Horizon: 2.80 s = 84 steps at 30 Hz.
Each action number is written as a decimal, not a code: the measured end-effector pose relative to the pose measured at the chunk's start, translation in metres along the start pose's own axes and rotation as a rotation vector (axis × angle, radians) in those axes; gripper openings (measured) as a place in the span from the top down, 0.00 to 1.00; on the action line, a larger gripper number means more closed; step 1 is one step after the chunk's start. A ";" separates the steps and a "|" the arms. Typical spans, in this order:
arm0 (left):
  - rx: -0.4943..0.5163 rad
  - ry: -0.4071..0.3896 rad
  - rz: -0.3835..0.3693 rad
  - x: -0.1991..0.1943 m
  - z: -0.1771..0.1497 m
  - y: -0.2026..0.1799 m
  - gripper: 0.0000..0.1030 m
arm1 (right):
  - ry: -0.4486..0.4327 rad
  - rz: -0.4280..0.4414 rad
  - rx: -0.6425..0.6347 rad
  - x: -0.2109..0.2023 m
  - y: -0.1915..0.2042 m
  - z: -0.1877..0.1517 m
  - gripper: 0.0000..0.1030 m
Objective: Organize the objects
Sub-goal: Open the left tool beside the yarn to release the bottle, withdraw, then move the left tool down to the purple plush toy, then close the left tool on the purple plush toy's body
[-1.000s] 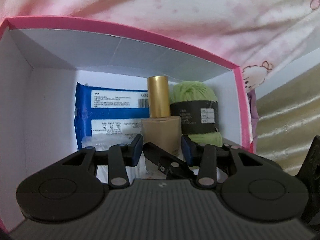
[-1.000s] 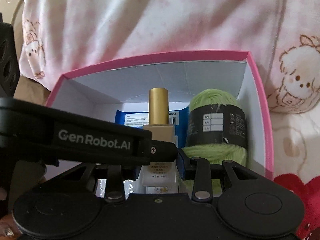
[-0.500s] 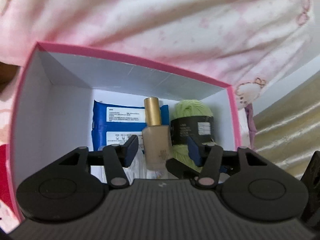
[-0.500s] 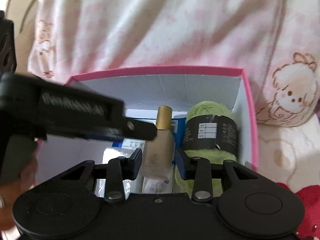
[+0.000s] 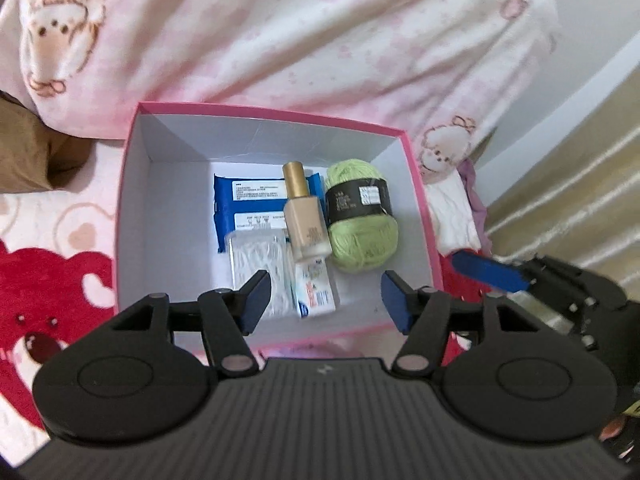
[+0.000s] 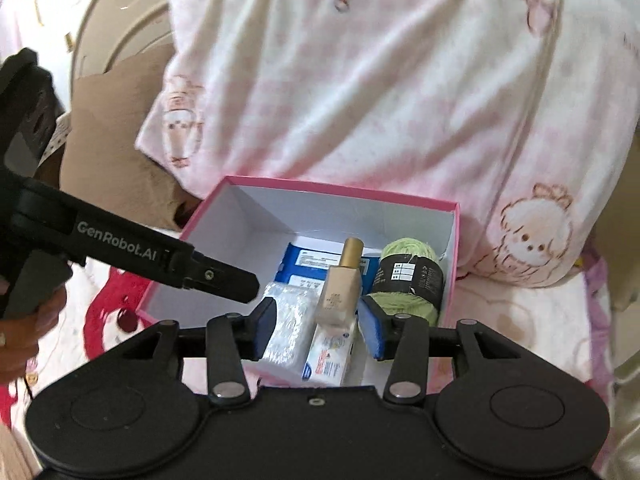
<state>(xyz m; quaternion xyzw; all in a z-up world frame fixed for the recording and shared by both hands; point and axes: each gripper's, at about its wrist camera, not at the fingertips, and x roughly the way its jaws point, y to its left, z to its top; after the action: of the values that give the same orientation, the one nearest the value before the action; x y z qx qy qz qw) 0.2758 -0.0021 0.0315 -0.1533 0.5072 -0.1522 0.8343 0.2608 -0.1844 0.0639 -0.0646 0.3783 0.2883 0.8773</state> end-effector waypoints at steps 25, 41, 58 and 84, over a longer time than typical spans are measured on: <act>0.184 0.068 -0.037 -0.073 -0.108 -0.024 0.32 | -0.057 0.127 -0.076 -0.117 0.019 -0.064 0.21; 0.183 -0.096 -0.038 -0.030 -0.156 0.016 0.21 | -0.060 0.133 -0.086 -0.070 0.031 -0.130 0.12; 0.106 -0.189 -0.115 0.039 -0.181 0.045 0.17 | 0.044 0.106 -0.109 0.027 0.054 -0.168 0.12; -0.042 -0.104 -0.266 0.078 -0.198 0.064 0.71 | 0.119 0.143 -0.062 0.058 0.061 -0.176 0.23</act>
<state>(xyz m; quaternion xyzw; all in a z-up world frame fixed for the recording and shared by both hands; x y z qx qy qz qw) 0.1392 0.0042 -0.1443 -0.2442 0.4418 -0.2427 0.8285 0.1483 -0.1659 -0.0945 -0.0815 0.4242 0.3575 0.8280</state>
